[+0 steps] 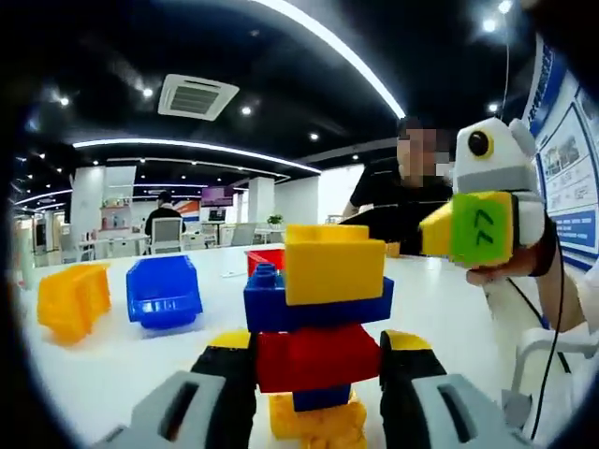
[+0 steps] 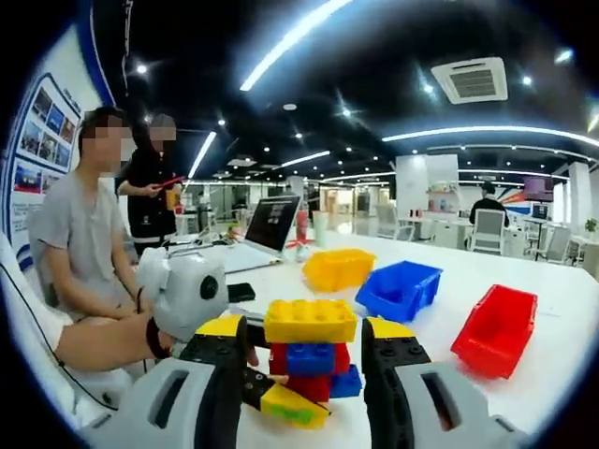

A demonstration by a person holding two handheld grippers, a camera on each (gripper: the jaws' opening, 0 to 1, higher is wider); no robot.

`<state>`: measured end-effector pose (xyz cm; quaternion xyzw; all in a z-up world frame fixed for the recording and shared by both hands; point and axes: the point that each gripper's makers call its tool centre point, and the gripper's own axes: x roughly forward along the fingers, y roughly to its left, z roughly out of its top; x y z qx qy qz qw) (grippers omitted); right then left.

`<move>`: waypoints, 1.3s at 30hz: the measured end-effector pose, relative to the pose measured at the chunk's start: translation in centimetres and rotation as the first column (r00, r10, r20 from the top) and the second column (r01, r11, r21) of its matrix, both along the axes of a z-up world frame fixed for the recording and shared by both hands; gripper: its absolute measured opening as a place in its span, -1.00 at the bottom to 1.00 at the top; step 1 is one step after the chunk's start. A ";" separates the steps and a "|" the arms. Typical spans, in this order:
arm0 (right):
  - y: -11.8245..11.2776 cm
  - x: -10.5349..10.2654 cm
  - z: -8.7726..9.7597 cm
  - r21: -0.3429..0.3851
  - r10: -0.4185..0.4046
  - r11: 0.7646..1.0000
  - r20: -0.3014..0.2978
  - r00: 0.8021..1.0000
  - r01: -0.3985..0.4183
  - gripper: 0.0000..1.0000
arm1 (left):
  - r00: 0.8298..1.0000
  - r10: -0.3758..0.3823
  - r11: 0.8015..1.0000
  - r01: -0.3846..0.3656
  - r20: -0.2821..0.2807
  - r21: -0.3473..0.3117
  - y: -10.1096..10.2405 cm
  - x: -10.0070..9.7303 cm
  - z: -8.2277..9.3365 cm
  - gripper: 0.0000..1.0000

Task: Take apart the toy blocks one by one and place each separated block into its matching bin, sorting the blocks by their type until all the connected pieces are disassembled and separated into the correct bins

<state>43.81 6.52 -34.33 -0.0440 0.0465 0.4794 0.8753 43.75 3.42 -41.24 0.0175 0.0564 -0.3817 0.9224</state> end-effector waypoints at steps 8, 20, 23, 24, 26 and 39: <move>0.1 0.4 -0.3 -0.056 -0.029 0.998 0.038 0.999 0.031 -0.01 | 0.999 -0.034 0.999 0.034 0.000 0.011 0.1 1.2 0.0 0.04; -0.2 1.2 -1.2 -0.081 -0.070 0.994 0.038 0.997 0.073 -0.01 | 0.999 -0.049 0.999 0.049 0.003 0.016 0.1 1.4 0.0 0.04; -0.2 1.2 -1.2 -0.056 -0.075 0.995 0.031 0.997 0.077 -0.02 | 0.999 -0.047 0.999 0.047 0.005 0.009 0.2 1.6 -0.1 0.04; -0.2 1.1 -1.1 -0.049 -0.079 0.996 0.036 0.996 0.080 -0.02 | 0.999 -0.048 0.999 0.048 0.007 0.009 0.3 1.6 -0.1 0.04; -0.1 1.0 -1.1 -0.043 -0.078 0.996 0.051 0.996 0.080 -0.03 | 0.999 -0.048 0.999 0.048 0.011 0.011 0.4 1.7 0.0 0.04; -0.3 1.1 -0.8 0.008 -0.086 0.996 0.008 0.996 0.086 -0.04 | 0.998 -0.062 0.998 0.062 0.024 0.024 0.3 2.0 0.3 0.04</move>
